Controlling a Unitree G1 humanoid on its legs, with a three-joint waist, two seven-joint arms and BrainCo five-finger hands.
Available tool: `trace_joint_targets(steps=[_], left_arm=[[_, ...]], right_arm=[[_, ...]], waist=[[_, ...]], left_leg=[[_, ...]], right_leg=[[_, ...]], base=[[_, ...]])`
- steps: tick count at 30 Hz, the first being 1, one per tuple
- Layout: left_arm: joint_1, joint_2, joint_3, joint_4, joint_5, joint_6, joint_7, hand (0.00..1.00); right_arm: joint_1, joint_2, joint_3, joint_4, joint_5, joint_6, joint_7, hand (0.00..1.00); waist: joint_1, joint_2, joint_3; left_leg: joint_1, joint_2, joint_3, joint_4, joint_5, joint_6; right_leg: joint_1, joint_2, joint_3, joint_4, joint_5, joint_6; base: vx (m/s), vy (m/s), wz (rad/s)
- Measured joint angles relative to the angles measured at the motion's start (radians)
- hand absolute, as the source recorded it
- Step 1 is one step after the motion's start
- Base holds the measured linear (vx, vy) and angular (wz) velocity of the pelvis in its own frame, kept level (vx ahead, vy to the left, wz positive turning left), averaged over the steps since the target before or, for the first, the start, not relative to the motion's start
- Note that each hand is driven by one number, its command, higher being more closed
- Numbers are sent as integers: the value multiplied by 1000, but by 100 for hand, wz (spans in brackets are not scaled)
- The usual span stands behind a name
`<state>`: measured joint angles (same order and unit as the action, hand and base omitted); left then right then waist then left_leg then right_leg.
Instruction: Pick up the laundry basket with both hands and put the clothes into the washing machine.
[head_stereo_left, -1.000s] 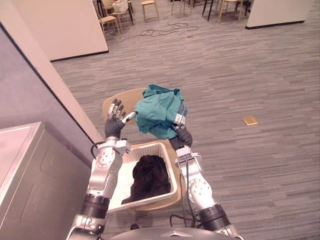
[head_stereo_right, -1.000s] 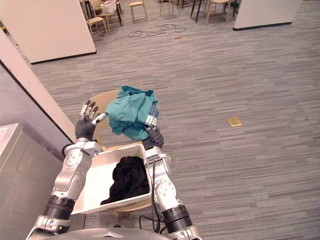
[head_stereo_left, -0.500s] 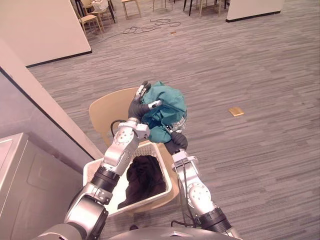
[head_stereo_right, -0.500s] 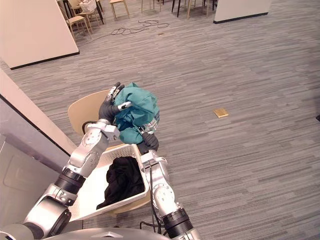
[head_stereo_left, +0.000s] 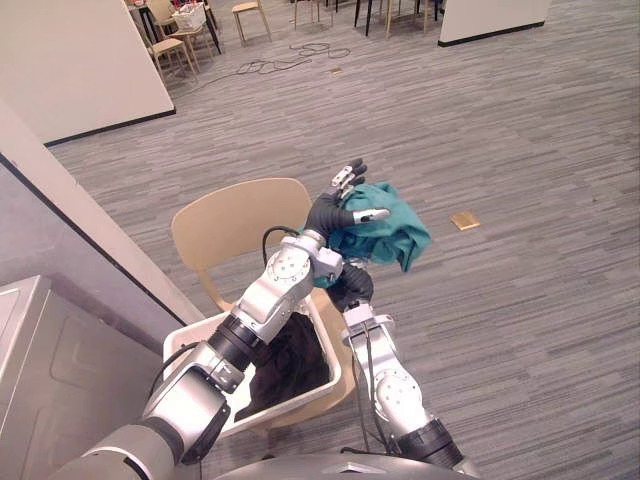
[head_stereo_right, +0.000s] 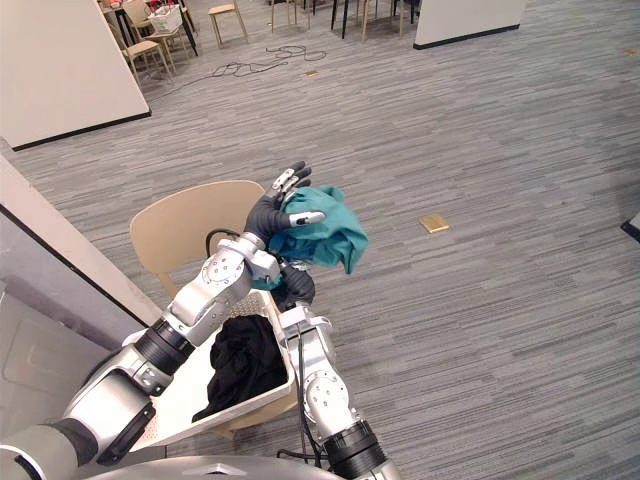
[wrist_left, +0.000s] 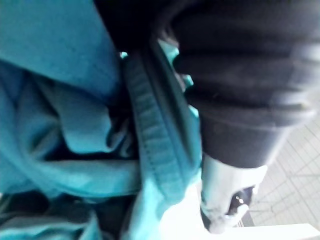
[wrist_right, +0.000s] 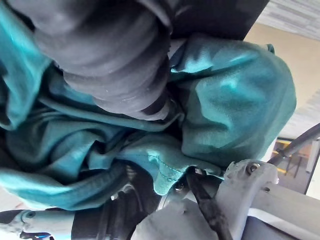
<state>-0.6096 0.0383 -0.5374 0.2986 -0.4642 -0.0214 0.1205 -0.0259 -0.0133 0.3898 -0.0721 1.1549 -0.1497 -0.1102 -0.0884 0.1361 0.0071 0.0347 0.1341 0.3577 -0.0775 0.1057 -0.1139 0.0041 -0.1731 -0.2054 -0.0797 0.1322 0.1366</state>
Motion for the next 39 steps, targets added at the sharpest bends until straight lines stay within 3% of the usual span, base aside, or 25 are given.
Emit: trace_joint_targets(steps=[14, 21, 30, 35, 39], left_arm=[[-29, -1, -95, 107, 412, -2, -58, 0], [-29, 7, -82, 110, 470, 6, -15, 0], [-58, 94, -30, 21, 589, 23, -2, 0], [-153, 212, -33, -58, 690, 20, -24, 0], [-174, 253, -36, -92, 748, 12, -38, 0]], right_arm=[[34, -5, -13, -7, 0, -2, -45, 100], [34, -5, -18, -12, -2, -3, -44, 100], [17, -3, -43, -75, -21, -14, -1, 100], [17, -4, -62, -77, -21, -24, 6, 100], [17, -4, -62, -77, -21, -24, 26, 100]], waist=[[11, -11, -8], [23, -22, -12], [28, -21, -15], [28, -21, -15], [29, -21, -15]], left_leg=[[-3, -1, -23, 0, 2, 2], [-3, -3, -24, 0, 3, 3], [-2, -4, -32, 0, 6, 5], [-3, -4, -33, -5, 7, 6], [-4, -4, -33, -5, 7, 6]], right_leg=[[10, -2, -10, -1, 1, 0], [11, -2, -11, 0, 2, 2], [19, -2, -22, 0, 2, 2], [19, -2, -25, 0, 0, 0], [17, -3, -27, 0, -1, 0]], base=[[-11, -3, 3], [0, 0, 0], [-8, -3, 2], [-6, -1, 1], [0, 0, 0]])
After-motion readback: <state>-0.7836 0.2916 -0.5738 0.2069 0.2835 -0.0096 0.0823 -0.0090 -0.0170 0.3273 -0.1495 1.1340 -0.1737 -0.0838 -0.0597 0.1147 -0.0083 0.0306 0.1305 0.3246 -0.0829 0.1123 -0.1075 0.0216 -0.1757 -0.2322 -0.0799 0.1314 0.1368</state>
